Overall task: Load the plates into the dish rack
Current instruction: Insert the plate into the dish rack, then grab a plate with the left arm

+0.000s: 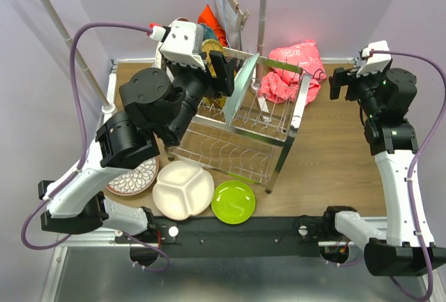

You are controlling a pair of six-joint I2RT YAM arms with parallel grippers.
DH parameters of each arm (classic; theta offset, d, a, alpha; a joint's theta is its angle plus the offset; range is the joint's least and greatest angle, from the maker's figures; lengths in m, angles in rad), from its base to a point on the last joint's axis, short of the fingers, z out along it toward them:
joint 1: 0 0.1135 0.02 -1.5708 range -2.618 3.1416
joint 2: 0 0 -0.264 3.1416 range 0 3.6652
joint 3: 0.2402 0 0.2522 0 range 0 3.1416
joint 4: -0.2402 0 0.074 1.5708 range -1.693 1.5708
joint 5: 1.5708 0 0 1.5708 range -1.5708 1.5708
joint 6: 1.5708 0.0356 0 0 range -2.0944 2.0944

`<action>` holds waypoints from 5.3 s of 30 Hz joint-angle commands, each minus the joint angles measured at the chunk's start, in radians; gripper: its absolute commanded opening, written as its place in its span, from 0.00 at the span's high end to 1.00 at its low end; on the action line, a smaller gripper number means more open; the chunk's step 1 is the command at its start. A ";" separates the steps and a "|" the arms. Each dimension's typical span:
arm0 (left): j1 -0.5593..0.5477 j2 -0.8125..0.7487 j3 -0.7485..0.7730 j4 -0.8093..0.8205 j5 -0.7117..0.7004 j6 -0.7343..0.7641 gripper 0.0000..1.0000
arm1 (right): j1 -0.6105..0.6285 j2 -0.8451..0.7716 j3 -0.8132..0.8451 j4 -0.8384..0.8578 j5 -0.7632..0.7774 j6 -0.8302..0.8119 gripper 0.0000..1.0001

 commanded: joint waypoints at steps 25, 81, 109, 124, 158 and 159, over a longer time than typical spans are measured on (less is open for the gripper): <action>0.078 0.343 0.454 -0.393 0.313 -0.081 0.25 | 0.004 -0.021 -0.033 -0.039 -0.050 -0.006 0.00; 0.184 0.352 0.506 -0.494 0.239 -0.147 0.39 | 0.002 -0.004 -0.017 -0.037 -0.069 0.000 0.00; 0.201 0.070 0.236 -0.157 0.316 -0.085 0.25 | 0.004 -0.105 -0.069 -0.160 -0.238 -0.124 0.00; 0.222 -0.243 -0.086 -0.267 0.274 -0.266 0.24 | 0.004 -0.271 -0.198 -0.550 -0.388 -0.305 0.00; 0.222 -0.606 -0.827 -0.500 0.202 -0.717 0.24 | 0.004 -0.220 -0.168 -1.028 -0.675 -0.953 0.00; 0.222 -0.616 -0.841 -0.499 0.211 -0.723 0.24 | 0.004 -0.224 -0.175 -1.030 -0.669 -0.996 0.00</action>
